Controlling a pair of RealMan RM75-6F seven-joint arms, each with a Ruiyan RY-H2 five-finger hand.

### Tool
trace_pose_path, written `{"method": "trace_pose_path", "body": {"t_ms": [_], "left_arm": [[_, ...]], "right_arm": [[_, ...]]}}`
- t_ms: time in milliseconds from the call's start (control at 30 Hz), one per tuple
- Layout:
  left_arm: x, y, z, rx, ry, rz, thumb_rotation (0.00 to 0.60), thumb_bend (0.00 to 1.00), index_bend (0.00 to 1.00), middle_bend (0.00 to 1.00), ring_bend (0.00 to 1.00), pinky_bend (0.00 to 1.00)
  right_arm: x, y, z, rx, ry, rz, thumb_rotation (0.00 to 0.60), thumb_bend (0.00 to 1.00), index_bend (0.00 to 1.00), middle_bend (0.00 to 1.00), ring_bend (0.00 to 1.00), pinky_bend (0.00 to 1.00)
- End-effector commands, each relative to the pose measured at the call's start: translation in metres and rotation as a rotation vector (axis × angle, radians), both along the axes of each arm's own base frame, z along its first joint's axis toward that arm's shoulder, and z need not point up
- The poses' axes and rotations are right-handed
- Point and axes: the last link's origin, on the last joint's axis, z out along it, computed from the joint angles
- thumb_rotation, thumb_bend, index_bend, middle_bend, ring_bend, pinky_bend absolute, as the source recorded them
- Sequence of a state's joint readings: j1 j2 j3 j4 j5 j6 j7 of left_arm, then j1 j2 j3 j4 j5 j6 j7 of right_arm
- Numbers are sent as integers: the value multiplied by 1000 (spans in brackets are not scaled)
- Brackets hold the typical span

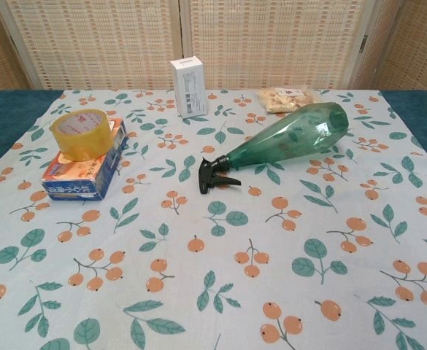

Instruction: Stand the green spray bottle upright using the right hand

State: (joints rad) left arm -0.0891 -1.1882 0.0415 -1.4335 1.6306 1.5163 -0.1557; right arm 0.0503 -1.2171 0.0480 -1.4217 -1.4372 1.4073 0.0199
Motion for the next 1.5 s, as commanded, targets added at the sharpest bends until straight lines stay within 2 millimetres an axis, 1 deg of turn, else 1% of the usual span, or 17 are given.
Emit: {"method": "trace_pose_path", "body": {"t_ms": [33,367,500,600,700,733,800,833,900,933,1033,1133,1267,1433,1500], "left_arm": [[0,0,0,-1,0,0,600,264,0,0,0,55],[-1,1,0,-4,-5,5,600,263,0,0,0,54],[-1,2,0,-5,-9,9,600,263,0,0,0,54],[-1,1,-1,-9,-9,6,600,264,0,0,0,54],[0,1,-1,-13,-9,2,600,264,0,0,0,54],[0,0,-1,-12,-9,-2,600,263,0,0,0,54],[1,0,-1,-12,-7,-5,600,263,0,0,0,55],[1,-1,-2,-14,-7,-6,600,263,0,0,0,56],[2,-1,-2,-14,-6,-9,600,264,0,0,0,57],[2,-1,-1,-12,-6,-9,600,264,0,0,0,57],[1,-1,0,-7,-14,-1,600,264,0,0,0,58],[0,-1,1,-4,-23,10,600,264,0,0,0,59],[-2,1,1,-8,-29,18,600,263,0,0,0,59],[-3,1,1,-13,-40,22,600,264,0,0,0,60],[-3,2,2,-13,-43,24,600,264,0,0,0,60]], "right_arm": [[0,0,0,1,-1,-1,600,0,92,0,0,0],[1,-2,0,-3,-2,1,600,0,92,0,0,0],[4,-13,4,-32,8,24,600,0,92,0,0,0],[16,-37,15,-51,48,96,600,0,92,3,0,0],[48,-74,30,-63,73,302,600,0,114,64,0,0],[63,-89,35,-73,81,400,600,0,132,97,0,0],[83,-112,38,-74,117,506,600,0,167,140,0,0],[98,-128,35,-54,149,563,600,0,179,149,0,0],[118,-151,27,0,185,620,600,0,189,153,0,0],[131,-164,21,45,211,643,600,0,189,154,0,0],[164,-194,2,126,286,697,600,0,186,153,0,3],[192,-215,-20,190,343,730,600,0,170,153,0,7],[218,-231,-47,278,461,759,600,0,187,156,0,16],[233,-240,-82,382,656,797,600,0,181,169,0,23],[237,-241,-92,402,695,807,600,0,173,173,0,24]]}}
